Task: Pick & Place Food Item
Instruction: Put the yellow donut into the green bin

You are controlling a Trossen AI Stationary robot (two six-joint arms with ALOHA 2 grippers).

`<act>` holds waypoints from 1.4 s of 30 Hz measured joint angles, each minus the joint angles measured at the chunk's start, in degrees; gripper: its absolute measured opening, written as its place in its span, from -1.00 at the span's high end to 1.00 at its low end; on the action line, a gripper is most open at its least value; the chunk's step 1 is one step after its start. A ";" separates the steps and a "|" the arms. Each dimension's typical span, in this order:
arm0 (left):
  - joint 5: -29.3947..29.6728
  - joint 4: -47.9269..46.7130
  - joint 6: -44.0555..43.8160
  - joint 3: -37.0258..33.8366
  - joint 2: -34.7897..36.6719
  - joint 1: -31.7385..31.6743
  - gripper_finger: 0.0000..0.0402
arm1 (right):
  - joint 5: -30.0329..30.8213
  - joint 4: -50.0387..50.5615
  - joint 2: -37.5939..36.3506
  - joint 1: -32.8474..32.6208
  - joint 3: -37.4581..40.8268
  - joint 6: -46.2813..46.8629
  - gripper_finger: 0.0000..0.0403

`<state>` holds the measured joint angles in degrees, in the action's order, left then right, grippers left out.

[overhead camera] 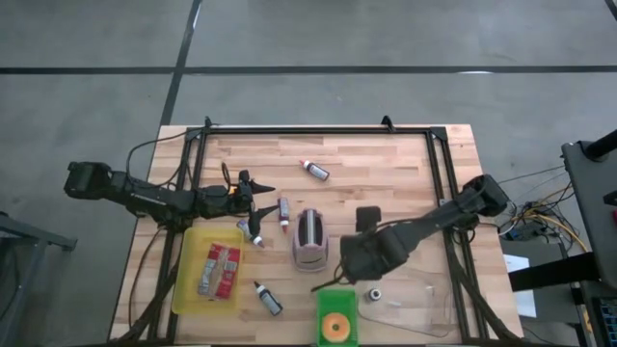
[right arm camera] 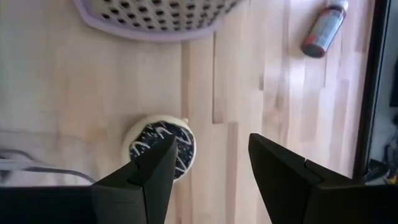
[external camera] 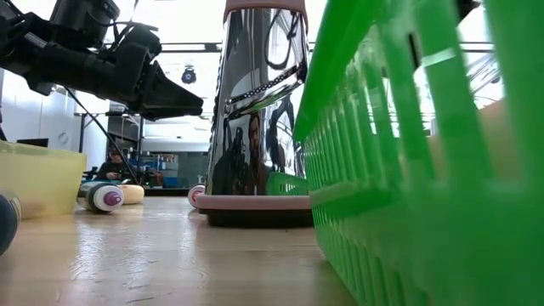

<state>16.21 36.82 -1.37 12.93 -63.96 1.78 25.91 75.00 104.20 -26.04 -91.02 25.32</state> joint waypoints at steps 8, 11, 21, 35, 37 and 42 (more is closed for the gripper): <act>0.07 0.01 -0.20 0.00 0.00 0.01 -0.36 | -4.95 -2.07 -0.35 3.15 4.91 -1.80 0.01; 0.06 0.00 -0.62 0.00 0.01 0.01 -0.36 | -5.00 -2.57 -1.97 4.39 7.08 -2.71 0.01; -3.69 -0.02 -1.48 -0.22 0.00 0.74 -0.36 | -2.01 -33.93 -21.04 5.39 24.56 -8.88 0.01; 3.55 -22.71 -12.12 5.39 0.44 0.72 -0.36 | -2.31 -76.75 -47.08 3.92 55.12 -18.51 0.01; 5.24 -29.88 -14.00 8.83 0.43 0.72 -0.36 | -2.05 -77.16 -47.78 3.91 56.41 -18.54 0.01; 9.32 -52.11 -18.47 19.71 0.33 0.72 -0.36 | -1.90 -77.44 -47.40 3.89 57.83 -18.86 0.01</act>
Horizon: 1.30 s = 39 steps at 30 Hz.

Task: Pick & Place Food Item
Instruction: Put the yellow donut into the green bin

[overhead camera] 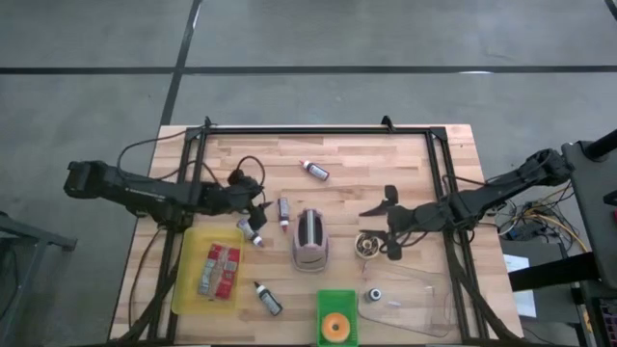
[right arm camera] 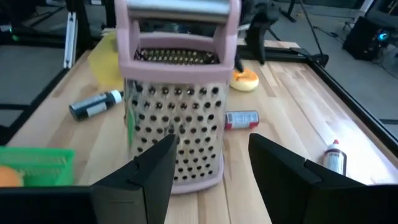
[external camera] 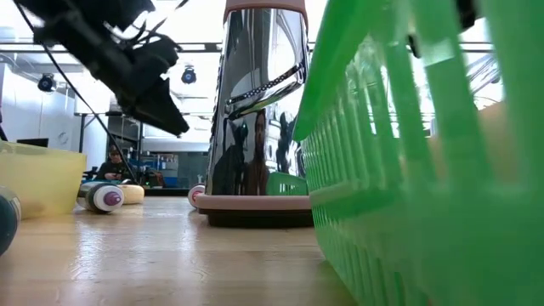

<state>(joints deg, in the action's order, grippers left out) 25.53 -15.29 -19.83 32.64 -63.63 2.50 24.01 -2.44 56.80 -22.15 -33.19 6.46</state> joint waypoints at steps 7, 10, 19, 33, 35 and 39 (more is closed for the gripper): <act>3.06 -25.11 -6.55 11.46 -0.33 -0.59 -0.36 | -0.01 -2.67 1.62 0.02 1.66 -2.20 0.01; 1.51 -29.68 -8.33 12.31 -0.33 -1.85 -0.36 | -0.02 -3.12 2.31 0.01 1.73 -2.96 0.01; -9.24 -33.46 -8.36 10.79 -1.76 -10.57 -0.36 | -0.09 -3.78 2.59 -0.36 1.75 -4.78 0.01; -11.19 -34.25 -3.65 9.50 -11.19 -20.51 -0.36 | -0.52 -3.94 2.59 -0.98 1.75 -5.18 0.01; -11.19 -34.44 -2.96 9.22 -12.87 -21.31 -0.36 | -0.52 -3.96 2.59 -0.98 1.75 -5.18 0.01; -11.16 -34.36 -1.73 9.17 -15.62 -22.26 -0.36 | -0.52 -3.96 2.59 -0.98 1.75 -5.18 0.01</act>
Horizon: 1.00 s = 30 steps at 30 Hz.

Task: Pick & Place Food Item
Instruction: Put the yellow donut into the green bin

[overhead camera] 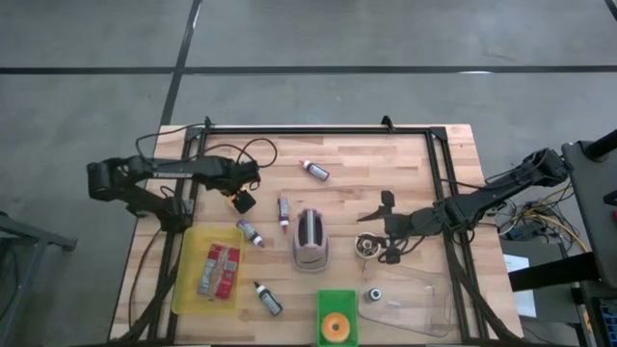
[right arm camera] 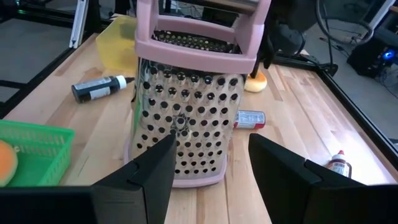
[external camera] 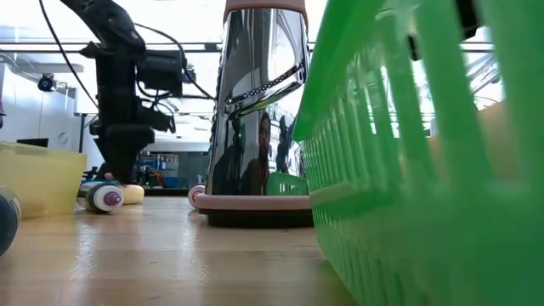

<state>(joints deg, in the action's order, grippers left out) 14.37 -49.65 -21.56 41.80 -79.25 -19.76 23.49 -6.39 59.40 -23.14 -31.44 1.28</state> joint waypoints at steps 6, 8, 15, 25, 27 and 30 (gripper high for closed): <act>-0.30 0.26 1.59 -0.02 -2.88 -0.43 -0.36 | 0.02 0.02 0.00 0.00 0.00 0.00 0.01; -1.26 0.34 2.06 -0.07 -3.70 -0.49 -0.36 | 0.01 0.01 0.00 0.00 0.00 0.00 0.01; -2.60 1.96 3.26 -0.90 -6.49 -0.93 -0.36 | 0.02 0.04 0.00 0.00 0.00 0.00 0.01; -2.84 3.65 4.48 -1.14 -6.32 -1.19 -0.07 | 0.04 0.00 0.00 0.00 0.00 0.05 0.01; -2.86 3.93 4.46 -1.16 -6.08 -1.19 0.10 | 0.04 -0.03 0.00 0.01 -0.02 0.04 0.01; -2.68 4.17 4.43 -1.16 -5.98 -1.19 0.40 | 0.04 -0.12 0.00 0.00 -0.02 0.09 0.01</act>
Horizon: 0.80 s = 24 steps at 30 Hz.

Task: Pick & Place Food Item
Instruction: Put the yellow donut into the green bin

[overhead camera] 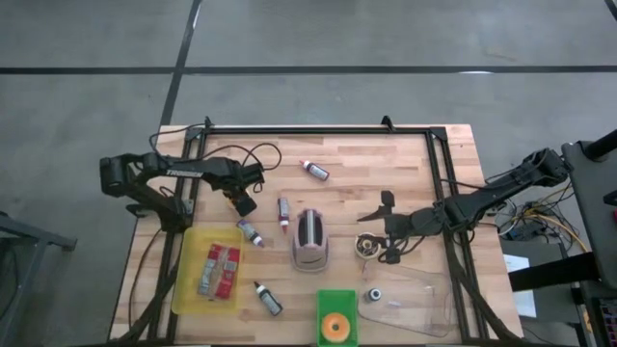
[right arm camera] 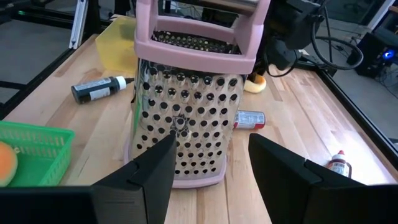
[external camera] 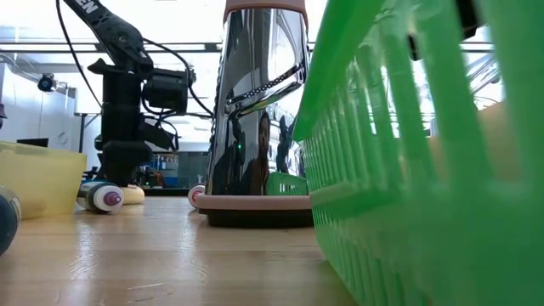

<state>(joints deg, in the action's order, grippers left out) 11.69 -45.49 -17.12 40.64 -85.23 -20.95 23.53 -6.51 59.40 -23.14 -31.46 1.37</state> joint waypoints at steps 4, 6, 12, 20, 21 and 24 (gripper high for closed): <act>2.13 0.10 -0.42 -0.02 0.00 0.02 0.85 | 0.02 -0.17 0.00 0.02 0.00 -0.01 0.01; 3.38 0.25 -0.65 -0.02 0.07 0.06 0.93 | 0.02 -0.38 0.00 0.00 0.00 0.03 0.01; 7.38 0.19 -0.65 0.62 2.42 0.10 0.97 | 0.04 -1.29 0.00 0.02 0.00 0.08 0.01; 9.02 0.06 -0.42 1.69 10.87 0.59 0.99 | 0.52 -1.92 0.00 0.04 0.00 -0.08 0.01; 9.34 0.06 -0.41 1.75 12.02 0.80 0.99 | 0.56 -1.94 0.00 0.04 0.00 -0.07 0.01; 10.18 0.09 -0.42 1.77 15.81 1.63 0.99 | 0.66 -1.95 0.00 0.04 0.00 -0.08 0.01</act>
<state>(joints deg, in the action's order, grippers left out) 21.87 -45.40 -17.54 42.41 -69.42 -19.32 24.18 -8.46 59.40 -23.09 -31.46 1.29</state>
